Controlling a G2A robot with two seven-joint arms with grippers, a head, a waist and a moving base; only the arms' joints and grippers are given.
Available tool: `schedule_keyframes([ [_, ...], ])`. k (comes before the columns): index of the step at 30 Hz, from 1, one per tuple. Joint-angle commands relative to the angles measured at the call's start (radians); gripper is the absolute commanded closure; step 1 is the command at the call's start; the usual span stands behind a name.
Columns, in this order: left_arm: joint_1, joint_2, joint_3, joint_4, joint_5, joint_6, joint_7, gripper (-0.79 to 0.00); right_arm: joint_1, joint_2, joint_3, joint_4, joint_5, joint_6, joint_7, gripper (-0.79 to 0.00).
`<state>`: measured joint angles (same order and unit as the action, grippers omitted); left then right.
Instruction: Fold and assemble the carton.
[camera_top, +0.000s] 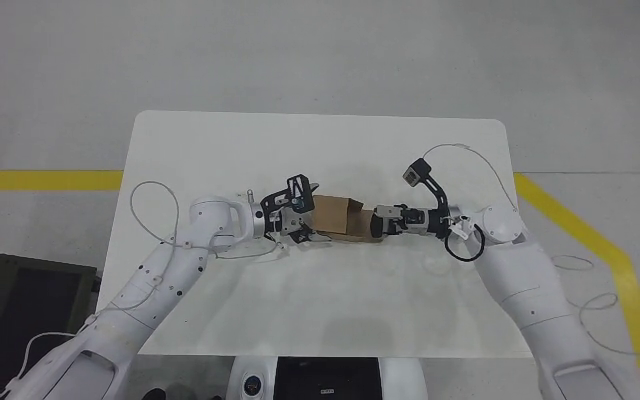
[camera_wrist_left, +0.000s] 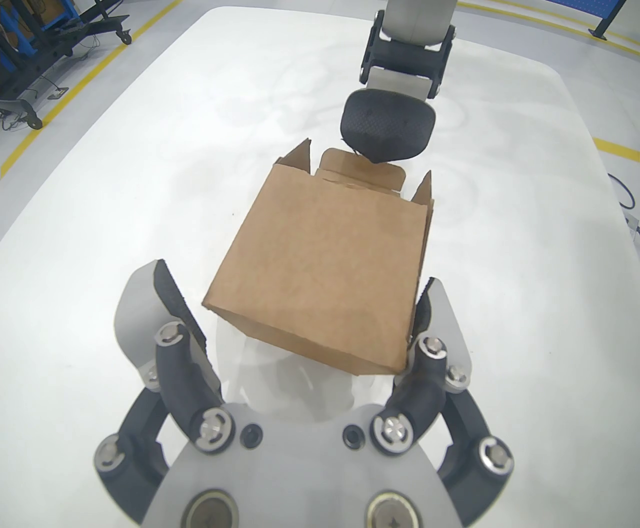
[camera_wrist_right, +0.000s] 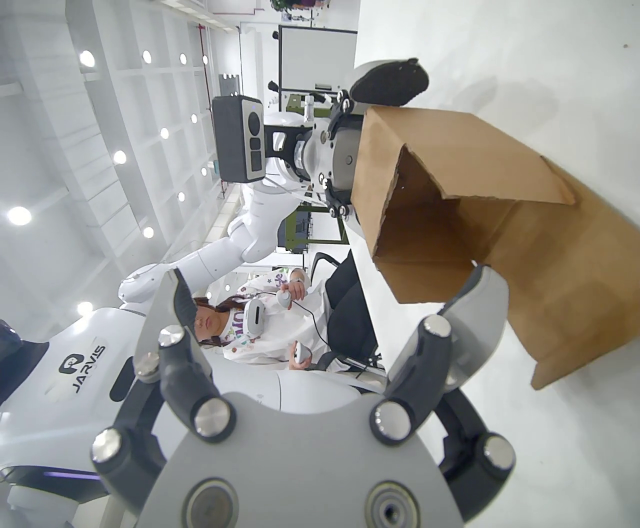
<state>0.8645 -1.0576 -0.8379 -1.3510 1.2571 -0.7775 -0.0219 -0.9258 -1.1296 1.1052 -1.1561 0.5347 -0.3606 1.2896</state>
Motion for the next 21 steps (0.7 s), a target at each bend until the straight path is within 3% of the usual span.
schedule_keyframes([
  [1,0.003,-0.001,-0.003,-0.004,-0.003,0.0,-0.003,-0.785,-0.036,0.004,0.007,-0.05,-0.002,0.02,-0.022,-0.785],
  [7,0.009,-0.002,-0.01,-0.01,0.005,-0.017,0.001,-0.785,-0.104,0.005,-0.003,-0.125,-0.025,0.054,-0.106,-0.785],
  [21,0.007,-0.014,-0.005,0.014,0.024,-0.033,0.025,-0.785,-0.115,-0.005,-0.021,-0.143,-0.032,0.008,-0.192,-0.785],
])
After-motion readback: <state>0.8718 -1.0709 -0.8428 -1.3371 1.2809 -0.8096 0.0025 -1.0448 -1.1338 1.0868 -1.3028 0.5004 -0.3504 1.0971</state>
